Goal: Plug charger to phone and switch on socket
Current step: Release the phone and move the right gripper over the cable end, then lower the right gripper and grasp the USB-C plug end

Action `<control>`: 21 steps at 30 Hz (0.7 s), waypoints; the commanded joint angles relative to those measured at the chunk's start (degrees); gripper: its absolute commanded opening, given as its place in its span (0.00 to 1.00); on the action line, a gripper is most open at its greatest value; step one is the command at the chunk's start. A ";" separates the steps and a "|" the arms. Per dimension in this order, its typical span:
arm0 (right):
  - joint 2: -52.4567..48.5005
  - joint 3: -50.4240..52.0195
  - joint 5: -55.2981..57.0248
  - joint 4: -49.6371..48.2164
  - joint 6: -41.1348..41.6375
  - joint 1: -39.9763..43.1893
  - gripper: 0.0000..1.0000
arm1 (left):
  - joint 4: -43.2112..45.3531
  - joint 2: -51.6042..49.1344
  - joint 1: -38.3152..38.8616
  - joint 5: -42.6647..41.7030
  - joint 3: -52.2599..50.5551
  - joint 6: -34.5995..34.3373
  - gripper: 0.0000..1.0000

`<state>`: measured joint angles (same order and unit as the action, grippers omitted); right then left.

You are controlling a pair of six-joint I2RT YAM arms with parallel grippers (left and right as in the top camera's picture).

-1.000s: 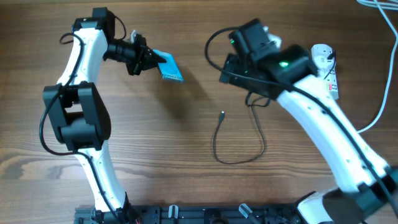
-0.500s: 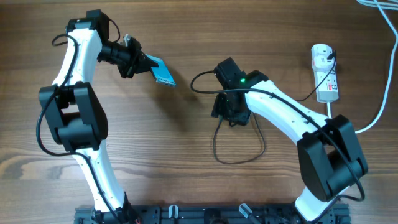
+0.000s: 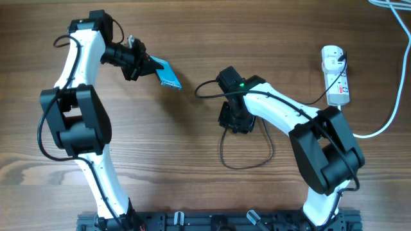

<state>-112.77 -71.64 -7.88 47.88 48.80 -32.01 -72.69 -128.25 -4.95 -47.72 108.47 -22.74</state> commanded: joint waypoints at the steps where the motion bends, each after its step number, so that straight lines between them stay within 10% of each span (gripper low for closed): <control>1: -1.27 0.50 0.07 -0.48 0.68 -0.46 0.42 | -0.20 1.92 -0.15 -0.81 -0.04 1.11 0.04; 21: -2.36 0.39 5.75 -0.35 3.87 -3.54 0.43 | 0.22 1.92 -0.15 -0.81 -0.04 1.11 0.04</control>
<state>-112.81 -71.70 -4.86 47.42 51.62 -35.33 -72.47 -128.25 -4.95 -47.75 108.47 -22.74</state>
